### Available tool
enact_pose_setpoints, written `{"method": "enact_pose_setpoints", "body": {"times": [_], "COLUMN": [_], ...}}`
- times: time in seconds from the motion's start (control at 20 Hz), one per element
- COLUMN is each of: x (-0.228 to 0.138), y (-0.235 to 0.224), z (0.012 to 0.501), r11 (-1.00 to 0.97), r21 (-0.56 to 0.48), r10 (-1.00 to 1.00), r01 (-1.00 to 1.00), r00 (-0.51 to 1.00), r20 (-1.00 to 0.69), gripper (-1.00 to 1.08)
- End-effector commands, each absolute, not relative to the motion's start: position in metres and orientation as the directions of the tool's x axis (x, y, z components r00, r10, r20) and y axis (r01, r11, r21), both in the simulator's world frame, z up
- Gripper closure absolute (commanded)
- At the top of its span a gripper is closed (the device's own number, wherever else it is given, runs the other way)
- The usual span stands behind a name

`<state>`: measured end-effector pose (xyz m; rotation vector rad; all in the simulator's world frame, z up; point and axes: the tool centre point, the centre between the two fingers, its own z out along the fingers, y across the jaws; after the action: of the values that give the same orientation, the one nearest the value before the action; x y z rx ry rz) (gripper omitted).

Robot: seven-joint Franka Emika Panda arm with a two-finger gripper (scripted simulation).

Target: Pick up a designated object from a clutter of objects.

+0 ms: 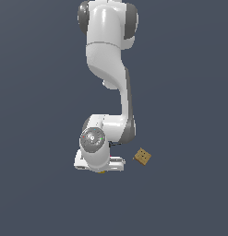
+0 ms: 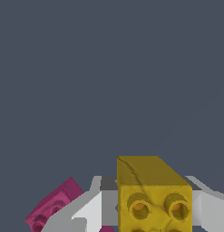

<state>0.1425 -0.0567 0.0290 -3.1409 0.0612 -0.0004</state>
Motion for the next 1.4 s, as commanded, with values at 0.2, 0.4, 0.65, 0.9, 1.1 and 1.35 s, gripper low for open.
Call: {"method": "enact_pose_setpoints", "body": {"times": [0.2,0.4,0.65,0.9,1.1,1.35], "x": [0.129,0.115,0.091,0.064,0.042,0.015], "y": [-0.064,-0.071,-0.083,-0.096,-0.107,-0.121], "z": [0.049,0.068,0.101,0.138,0.168,0.207], "r11": [-0.999,-0.999,-0.999,-0.999,-0.999,-0.999], "r21": [0.000,0.000,-0.001,-0.001,-0.001,-0.002], "r10": [-0.039,-0.039,-0.039,-0.040,-0.040,-0.040], "r01": [-0.039,-0.039,-0.039,-0.040,-0.040,-0.040], "r00": [0.999,0.999,0.999,0.999,0.999,0.999], "r20": [0.001,0.001,0.001,0.001,0.001,0.001], "gripper": [1.08,1.08,1.08,1.08,1.08,1.08]}}
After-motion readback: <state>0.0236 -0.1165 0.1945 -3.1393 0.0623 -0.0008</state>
